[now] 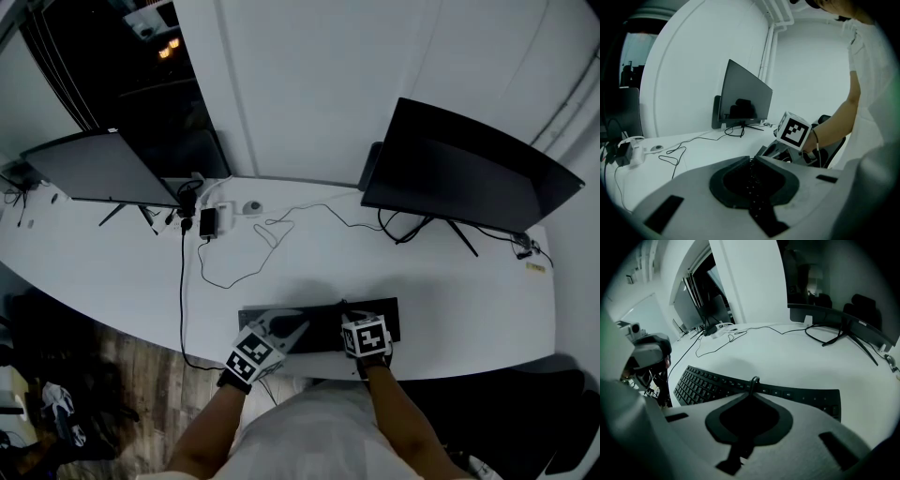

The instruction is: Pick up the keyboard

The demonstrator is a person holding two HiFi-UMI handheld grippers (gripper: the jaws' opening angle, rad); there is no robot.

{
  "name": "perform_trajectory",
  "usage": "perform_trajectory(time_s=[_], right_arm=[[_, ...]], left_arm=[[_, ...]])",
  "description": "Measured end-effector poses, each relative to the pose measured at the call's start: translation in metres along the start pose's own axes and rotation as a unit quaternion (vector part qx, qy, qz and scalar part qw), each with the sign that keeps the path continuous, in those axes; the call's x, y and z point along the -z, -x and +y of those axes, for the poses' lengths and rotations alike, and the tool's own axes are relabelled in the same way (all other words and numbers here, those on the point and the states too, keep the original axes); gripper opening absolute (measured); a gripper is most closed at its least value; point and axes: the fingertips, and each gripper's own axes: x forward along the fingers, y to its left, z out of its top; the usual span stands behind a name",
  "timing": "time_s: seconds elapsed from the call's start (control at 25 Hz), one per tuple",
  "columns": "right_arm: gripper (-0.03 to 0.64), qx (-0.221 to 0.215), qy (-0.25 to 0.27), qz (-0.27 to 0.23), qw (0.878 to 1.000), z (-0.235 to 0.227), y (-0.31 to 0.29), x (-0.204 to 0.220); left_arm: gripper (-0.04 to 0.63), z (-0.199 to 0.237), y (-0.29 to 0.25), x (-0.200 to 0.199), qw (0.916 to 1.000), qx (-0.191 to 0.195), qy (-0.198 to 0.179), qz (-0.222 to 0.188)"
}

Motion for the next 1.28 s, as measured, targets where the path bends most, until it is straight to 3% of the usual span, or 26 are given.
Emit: perform_trajectory(time_s=[0.8,1.28], right_arm=[[0.012,-0.019,0.002,-0.053,0.998,0.014,0.023,-0.016],[0.012,-0.011,0.061,-0.102,0.993,0.017,0.053,-0.041]], left_arm=[[0.029,0.001,0.002,-0.017,0.9999,0.002,-0.015,0.001],[0.029,0.003,0.005,-0.025,0.9998,-0.002,-0.019,0.002]])
